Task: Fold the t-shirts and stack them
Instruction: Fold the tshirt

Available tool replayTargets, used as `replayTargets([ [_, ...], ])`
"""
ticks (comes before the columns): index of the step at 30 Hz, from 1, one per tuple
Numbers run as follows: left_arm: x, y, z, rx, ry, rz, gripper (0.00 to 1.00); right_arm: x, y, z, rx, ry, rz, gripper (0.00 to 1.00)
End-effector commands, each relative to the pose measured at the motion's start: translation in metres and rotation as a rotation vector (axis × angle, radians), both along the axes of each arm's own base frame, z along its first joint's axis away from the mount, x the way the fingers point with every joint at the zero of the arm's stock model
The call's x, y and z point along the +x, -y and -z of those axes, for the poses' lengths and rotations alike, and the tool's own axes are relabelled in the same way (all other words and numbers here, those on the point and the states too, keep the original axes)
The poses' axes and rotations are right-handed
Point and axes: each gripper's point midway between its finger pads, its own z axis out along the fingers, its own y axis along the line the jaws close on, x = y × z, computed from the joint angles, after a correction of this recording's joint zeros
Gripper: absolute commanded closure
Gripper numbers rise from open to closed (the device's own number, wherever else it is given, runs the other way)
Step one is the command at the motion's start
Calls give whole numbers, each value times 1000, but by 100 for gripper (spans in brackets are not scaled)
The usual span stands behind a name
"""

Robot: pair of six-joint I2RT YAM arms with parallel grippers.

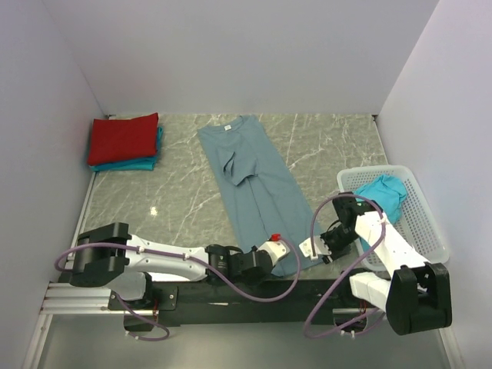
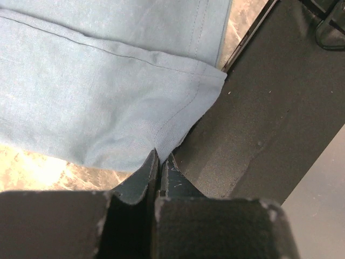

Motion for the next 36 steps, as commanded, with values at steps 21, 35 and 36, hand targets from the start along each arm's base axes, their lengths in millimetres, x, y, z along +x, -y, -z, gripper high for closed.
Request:
replayTargets([
  [21, -1, 11, -18, -154, -78, 9, 99, 5, -18, 28, -123, 148, -127, 51],
  [35, 2, 7, -23, -208, -107, -2, 99, 3, -22, 29, -156, 201, -138, 80],
  [36, 2, 7, -24, -213, -108, -3, 99, 2, -21, 29, -155, 197, -139, 85],
])
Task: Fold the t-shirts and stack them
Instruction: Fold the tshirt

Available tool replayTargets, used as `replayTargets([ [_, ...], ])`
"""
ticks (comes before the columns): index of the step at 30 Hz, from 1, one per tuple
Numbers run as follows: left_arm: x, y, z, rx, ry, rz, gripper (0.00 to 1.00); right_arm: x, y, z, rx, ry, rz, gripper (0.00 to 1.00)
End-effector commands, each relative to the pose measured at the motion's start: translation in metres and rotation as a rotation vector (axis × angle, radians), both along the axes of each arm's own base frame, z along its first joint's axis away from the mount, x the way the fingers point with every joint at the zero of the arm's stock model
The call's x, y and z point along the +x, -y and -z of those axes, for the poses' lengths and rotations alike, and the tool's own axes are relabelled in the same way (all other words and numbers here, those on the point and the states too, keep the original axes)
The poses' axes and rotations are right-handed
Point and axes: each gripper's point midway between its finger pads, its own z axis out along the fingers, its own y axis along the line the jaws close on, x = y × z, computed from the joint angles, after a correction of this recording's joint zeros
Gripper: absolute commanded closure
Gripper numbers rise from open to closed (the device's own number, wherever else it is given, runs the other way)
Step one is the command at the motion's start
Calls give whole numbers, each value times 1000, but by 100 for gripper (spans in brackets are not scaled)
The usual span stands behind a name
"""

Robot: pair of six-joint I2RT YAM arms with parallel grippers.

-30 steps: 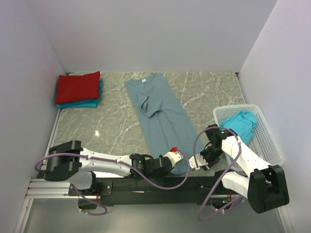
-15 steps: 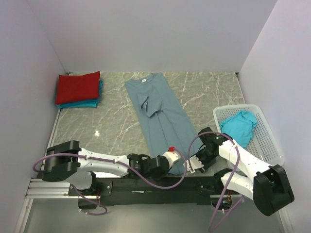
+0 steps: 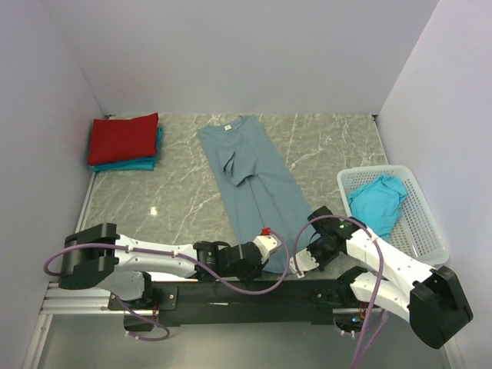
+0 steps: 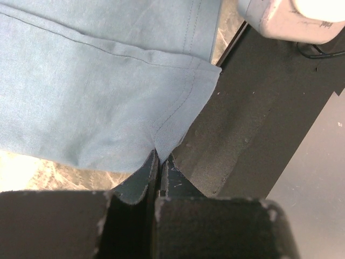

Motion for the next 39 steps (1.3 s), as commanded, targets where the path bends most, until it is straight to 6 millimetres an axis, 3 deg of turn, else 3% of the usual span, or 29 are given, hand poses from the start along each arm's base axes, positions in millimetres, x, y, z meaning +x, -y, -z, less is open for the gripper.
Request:
replayTargets([
  [1, 2, 9, -21, -90, -11, -6, 99, -1, -1, 2, 5, 9, 3, 87],
  [4, 9, 5, -24, -99, -9, -20, 99, -4, -8, -9, 48, -12, 24, 95],
  [6, 15, 3, -29, -115, -10, -25, 99, 0, -18, -27, 104, -7, 60, 100],
  [10, 44, -3, -42, -170, -10, -71, 99, 16, -38, -59, 207, 4, 141, 100],
  [14, 78, -13, -56, -207, 18, -135, 99, 58, -55, -96, 297, 79, 270, 100],
  [19, 128, -30, -65, -230, 34, -246, 99, 113, -70, -120, 351, 173, 399, 100],
  [20, 138, -29, -70, -252, 49, -257, 99, 133, -78, -126, 379, 190, 454, 100],
  [24, 177, -44, -75, -274, 59, -344, 99, 176, -98, -132, 425, 204, 539, 100],
  [27, 217, -63, -82, -277, 75, -428, 99, 210, -109, -134, 445, 216, 605, 100],
  [29, 232, -69, -75, -259, 64, -446, 99, 236, -118, -136, 460, 234, 642, 100],
  [30, 247, -76, -81, -268, 76, -475, 99, 244, -119, -136, 458, 237, 652, 100],
  [31, 255, -79, -72, -244, 67, -483, 99, 258, -125, -135, 464, 239, 673, 100],
  [33, 274, -88, -73, -240, 70, -509, 99, 273, -128, -133, 463, 244, 696, 100],
  [34, 280, -90, -63, -218, 56, -513, 99, 285, -132, -131, 470, 249, 709, 100],
  [39, 309, -103, -52, -191, 40, -539, 99, 311, -141, -122, 465, 251, 739, 100],
])
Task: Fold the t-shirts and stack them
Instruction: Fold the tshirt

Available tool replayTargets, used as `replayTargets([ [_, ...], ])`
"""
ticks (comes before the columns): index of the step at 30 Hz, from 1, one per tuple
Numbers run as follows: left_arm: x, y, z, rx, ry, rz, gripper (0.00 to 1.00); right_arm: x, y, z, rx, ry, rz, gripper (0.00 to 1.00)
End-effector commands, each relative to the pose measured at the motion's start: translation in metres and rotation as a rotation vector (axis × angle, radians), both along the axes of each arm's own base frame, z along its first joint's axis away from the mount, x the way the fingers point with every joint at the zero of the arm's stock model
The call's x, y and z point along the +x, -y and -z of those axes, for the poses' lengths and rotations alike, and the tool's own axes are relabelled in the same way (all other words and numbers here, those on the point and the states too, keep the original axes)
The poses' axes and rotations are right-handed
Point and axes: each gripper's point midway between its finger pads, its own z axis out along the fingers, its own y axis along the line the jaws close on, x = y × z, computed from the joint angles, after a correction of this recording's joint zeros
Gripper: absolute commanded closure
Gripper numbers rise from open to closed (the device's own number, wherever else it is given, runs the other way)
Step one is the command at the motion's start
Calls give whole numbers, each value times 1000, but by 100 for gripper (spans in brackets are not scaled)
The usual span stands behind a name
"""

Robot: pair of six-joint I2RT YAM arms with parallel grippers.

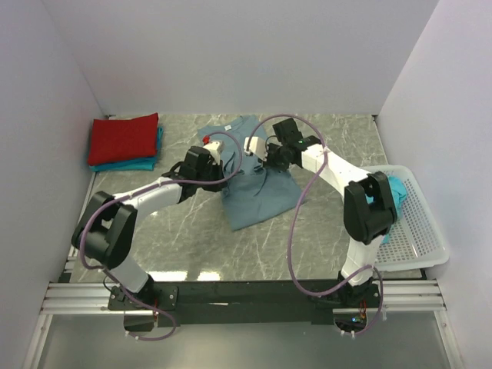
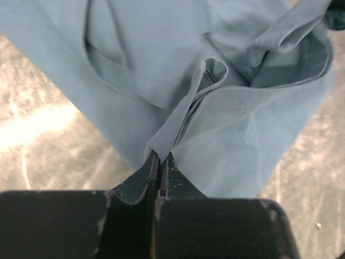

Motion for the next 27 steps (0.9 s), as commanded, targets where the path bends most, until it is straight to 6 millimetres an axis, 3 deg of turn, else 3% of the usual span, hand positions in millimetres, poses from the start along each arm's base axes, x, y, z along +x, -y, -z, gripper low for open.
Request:
replayTargets([
  [1, 19, 4, -12, -17, 40, 42, 99, 33, -9, -15, 43, 60, 62, 100],
  [7, 30, -4, -1, 6, 7, 27, 99, 50, -16, -6, 45, 56, 84, 100],
  [18, 51, -14, 2, 20, 6, 9, 99, 80, -19, -13, 51, 85, 157, 100],
  [24, 65, -21, 3, 31, -2, -10, 99, 88, -24, -7, 54, 79, 174, 100],
  [27, 70, -27, 8, 37, -14, -38, 99, 95, -27, -8, 66, 86, 187, 95],
])
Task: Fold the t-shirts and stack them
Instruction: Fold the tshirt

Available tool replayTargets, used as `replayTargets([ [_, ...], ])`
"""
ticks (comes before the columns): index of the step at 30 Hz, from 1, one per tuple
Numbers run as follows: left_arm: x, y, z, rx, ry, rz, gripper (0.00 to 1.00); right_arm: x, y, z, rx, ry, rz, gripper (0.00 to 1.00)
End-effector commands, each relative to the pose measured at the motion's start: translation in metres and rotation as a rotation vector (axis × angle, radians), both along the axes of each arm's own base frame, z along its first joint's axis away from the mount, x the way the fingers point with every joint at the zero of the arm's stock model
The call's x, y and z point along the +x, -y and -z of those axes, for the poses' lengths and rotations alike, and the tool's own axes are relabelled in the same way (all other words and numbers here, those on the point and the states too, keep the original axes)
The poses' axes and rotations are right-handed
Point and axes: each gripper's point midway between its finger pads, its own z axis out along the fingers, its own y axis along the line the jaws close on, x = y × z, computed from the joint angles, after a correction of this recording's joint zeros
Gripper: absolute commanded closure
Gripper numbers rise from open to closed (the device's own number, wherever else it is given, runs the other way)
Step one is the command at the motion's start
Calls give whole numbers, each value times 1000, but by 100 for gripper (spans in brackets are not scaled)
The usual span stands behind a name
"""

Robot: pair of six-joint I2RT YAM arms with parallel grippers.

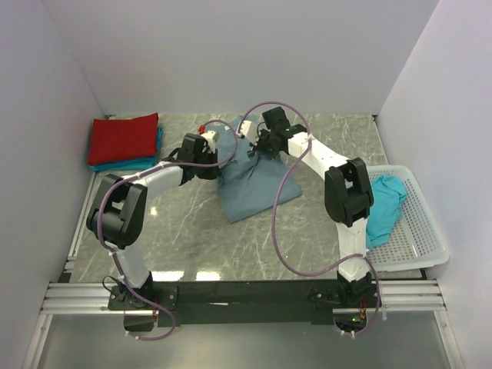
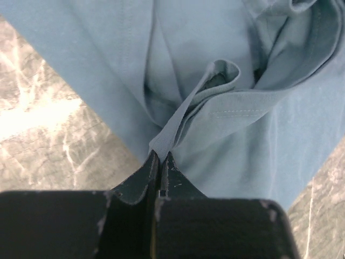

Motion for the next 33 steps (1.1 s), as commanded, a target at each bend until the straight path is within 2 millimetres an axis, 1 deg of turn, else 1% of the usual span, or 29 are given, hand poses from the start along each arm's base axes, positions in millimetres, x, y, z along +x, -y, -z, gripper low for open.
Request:
replayTargets([
  [1, 15, -4, -12, -1, 33, -11, 99, 23, -5, -18, 39, 65, 50, 90],
  [3, 21, -9, -12, 12, 36, -36, 99, 27, -5, -17, 39, 73, 65, 81],
  [4, 21, -13, -10, 29, 21, -51, 95, 33, -5, -21, 52, 93, 92, 62],
  [5, 23, -17, -9, 42, 19, -68, 86, 39, -1, -24, 49, 121, 129, 54],
  [6, 29, -22, -16, 49, 33, -111, 73, 44, 3, -28, 61, 143, 167, 44],
  [7, 36, -36, -20, 94, 56, -188, 53, 53, -1, -42, 111, 189, 218, 33],
  [8, 38, -38, -27, 95, 73, -198, 45, 60, 11, -50, 105, 236, 298, 31],
  [9, 43, -46, -45, 108, 122, -238, 39, 64, 12, -64, 132, 264, 324, 31],
  [10, 47, -53, -57, 127, 164, -274, 29, 65, 15, -70, 155, 270, 348, 30],
  [11, 49, -57, -70, 130, 198, -284, 25, 64, 17, -76, 173, 272, 354, 30],
  [12, 48, -61, -93, 133, 257, -283, 24, 61, 14, -78, 205, 251, 334, 30],
  [13, 47, -64, -105, 144, 293, -280, 20, 55, 20, -86, 235, 223, 336, 30],
  [14, 45, -64, -118, 140, 331, -257, 18, 48, 22, -88, 254, 188, 313, 31],
  [15, 37, -65, -137, 151, 386, -214, 17, 29, 2, -88, 331, 95, 191, 31],
  [16, 33, -65, -146, 149, 414, -197, 10, 7, 5, -88, 319, 26, 111, 31],
  [17, 27, -61, -150, 133, 428, -157, 7, 1, 13, -89, 342, 4, 88, 32],
  [18, 17, -62, -155, 127, 448, -134, 3, -19, 9, -87, 392, -49, 39, 32],
  [20, 7, -59, -149, 109, 431, -99, 1, -19, 24, -80, 432, -85, 113, 33],
  [21, -2, -54, -145, 84, 398, -68, 1, -19, 26, -72, 456, -140, 157, 36],
  [22, -7, -52, -141, 73, 372, -60, 2, -24, 27, -63, 472, -203, 175, 38],
  [23, -11, -51, -135, 65, 344, -53, 5, -23, 31, -58, 486, -231, 204, 39],
  [24, -19, -48, -132, 41, 311, -51, 9, -23, 28, -46, 503, -284, 253, 42],
  [26, -28, -49, -125, 24, 269, -65, 11, -21, 27, -38, 516, -320, 292, 42],
  [27, -34, -49, -129, 3, 267, -74, 12, -15, 23, -32, 534, -346, 329, 43],
  [28, -38, -51, -128, -3, 260, -76, 12, -13, 22, -28, 537, -365, 352, 43],
  [29, -46, -52, -117, -14, 234, -89, 12, -9, 22, -26, 541, -373, 363, 44],
  [31, -51, -52, -122, -59, 258, -107, 11, 3, 19, -21, 554, -394, 395, 44],
  [32, -55, -53, -108, -84, 221, -132, 11, 6, 19, -17, 554, -402, 407, 44],
  [33, -54, -53, -101, -98, 205, -144, 11, 14, 17, -14, 559, -404, 419, 44],
])
